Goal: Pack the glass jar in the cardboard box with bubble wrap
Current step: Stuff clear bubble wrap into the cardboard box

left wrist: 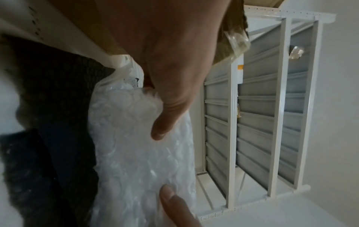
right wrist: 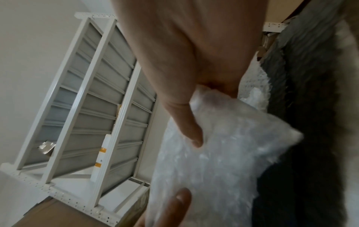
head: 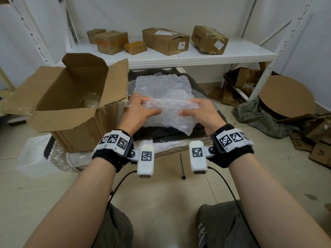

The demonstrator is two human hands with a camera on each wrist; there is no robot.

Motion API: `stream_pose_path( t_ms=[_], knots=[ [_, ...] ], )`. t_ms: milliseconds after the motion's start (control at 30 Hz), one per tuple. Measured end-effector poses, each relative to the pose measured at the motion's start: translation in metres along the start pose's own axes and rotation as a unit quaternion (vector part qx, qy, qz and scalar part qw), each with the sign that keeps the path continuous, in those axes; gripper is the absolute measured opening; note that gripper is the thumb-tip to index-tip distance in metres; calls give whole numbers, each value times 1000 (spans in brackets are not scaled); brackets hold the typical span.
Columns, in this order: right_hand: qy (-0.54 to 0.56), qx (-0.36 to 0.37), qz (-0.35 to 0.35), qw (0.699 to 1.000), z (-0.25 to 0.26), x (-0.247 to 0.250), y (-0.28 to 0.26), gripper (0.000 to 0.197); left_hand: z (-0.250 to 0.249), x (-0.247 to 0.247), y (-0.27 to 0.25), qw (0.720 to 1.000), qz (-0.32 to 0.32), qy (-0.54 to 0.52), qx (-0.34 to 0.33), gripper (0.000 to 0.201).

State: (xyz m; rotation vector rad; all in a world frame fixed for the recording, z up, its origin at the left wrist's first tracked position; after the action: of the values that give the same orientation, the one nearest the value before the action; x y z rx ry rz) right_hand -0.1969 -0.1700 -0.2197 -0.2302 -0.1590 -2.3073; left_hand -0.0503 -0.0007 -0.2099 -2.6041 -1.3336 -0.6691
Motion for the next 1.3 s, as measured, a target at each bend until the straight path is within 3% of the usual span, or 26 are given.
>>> stream_pose_path(
  t_ms=[67,133,233,367,467,600,700,900,933,1000,1067,1133,1233,1300],
  knots=[
    [-23,17,-31,999,4,8,3,51,-3,3,-1,999,-6,-51,1,62],
    [24,12,-22,999,7,9,1,66,2,3,-3,987,10,-152,55,60],
    [129,-7,31,991,10,-3,-6,53,14,-3,-4,953,23,-275,122,61],
    [74,-46,125,988,1,-23,-12,67,14,-10,-4,944,40,-299,133,83],
    [83,-86,181,976,-10,-32,-17,66,22,-11,3,946,40,-287,144,104],
    [92,-142,174,970,-20,-32,-19,88,21,-14,3,954,56,-254,146,118],
    [112,-158,180,964,-20,-33,-22,80,16,-15,-2,964,67,-205,157,108],
    [105,-197,199,954,-27,-35,-32,62,12,-26,-3,962,143,-176,149,64],
    [96,-203,199,954,-27,-34,-33,59,12,-30,-4,959,161,-183,145,70],
    [89,-203,190,956,-27,-29,-34,50,16,-31,-4,956,178,-178,152,100],
    [101,-191,172,961,-26,-24,-30,44,24,-32,2,956,179,-173,154,111],
    [128,-187,155,961,-24,-23,-26,42,27,-28,6,959,154,-186,147,111],
    [154,-180,135,962,-26,-20,-18,58,23,-23,5,956,129,-213,157,104],
    [152,-163,129,966,-24,-17,-15,59,14,-25,-5,947,145,-232,167,80]
  ],
)
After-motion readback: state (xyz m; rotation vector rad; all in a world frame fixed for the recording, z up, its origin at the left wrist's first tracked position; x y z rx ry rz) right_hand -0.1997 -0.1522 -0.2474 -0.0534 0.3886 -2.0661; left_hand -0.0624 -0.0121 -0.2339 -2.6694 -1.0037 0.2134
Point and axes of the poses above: each hand's wrist, its own y-axis towards the middle knuckle, its own x-axis out of the back of the hand, z = x × y, the point moved 9 cm from there along y, towards the middle knuckle, and after that the axes turned 4 degrees about x, right-handed, at the moved point
